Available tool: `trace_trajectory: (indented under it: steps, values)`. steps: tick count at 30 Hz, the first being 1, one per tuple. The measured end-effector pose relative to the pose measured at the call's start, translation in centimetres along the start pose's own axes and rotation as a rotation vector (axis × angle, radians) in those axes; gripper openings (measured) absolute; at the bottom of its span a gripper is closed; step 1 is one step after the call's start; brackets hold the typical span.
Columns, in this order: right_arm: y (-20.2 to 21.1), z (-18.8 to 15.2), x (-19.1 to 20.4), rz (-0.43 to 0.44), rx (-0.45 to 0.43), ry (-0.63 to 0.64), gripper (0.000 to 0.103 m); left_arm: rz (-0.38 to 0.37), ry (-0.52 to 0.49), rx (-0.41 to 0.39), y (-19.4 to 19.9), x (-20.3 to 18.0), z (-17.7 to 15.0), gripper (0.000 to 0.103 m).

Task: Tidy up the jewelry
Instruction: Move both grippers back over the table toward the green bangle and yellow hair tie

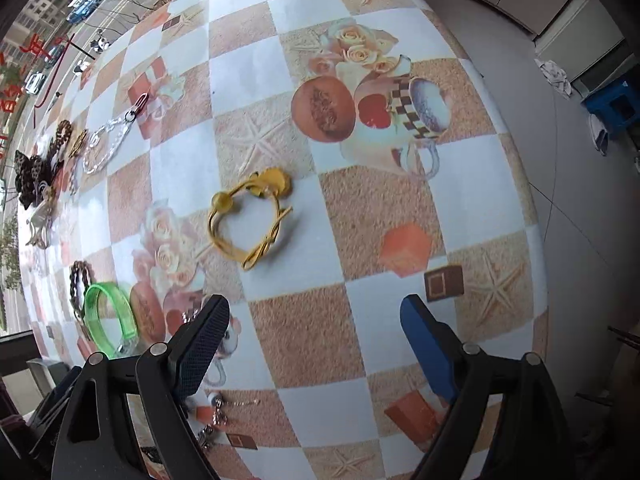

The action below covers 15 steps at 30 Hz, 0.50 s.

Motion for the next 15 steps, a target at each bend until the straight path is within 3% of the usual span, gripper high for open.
trace_trajectory:
  steps: [7, 15]
  values:
    - [-1.5, 2.7, 1.8, -0.021, -0.016, 0.054, 0.075, -0.020, 0.004, -0.022, -0.5, -2.0, 1.6, 0.066]
    - [-2.0, 4.1, 3.8, -0.070, -0.063, 0.121, 0.072, -0.046, 0.025, -0.012, -0.6, -3.5, 2.8, 0.066]
Point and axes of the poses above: each gripper's, at about its wrist camera, not at the fingertips, and y roughly against the way its jaws point, x to its left, z to its top, the point moved 7 cm from there along -y, roughly the way its jaws point, and after that the axes turned 9 degrees about -z, right-handed, at the moved point
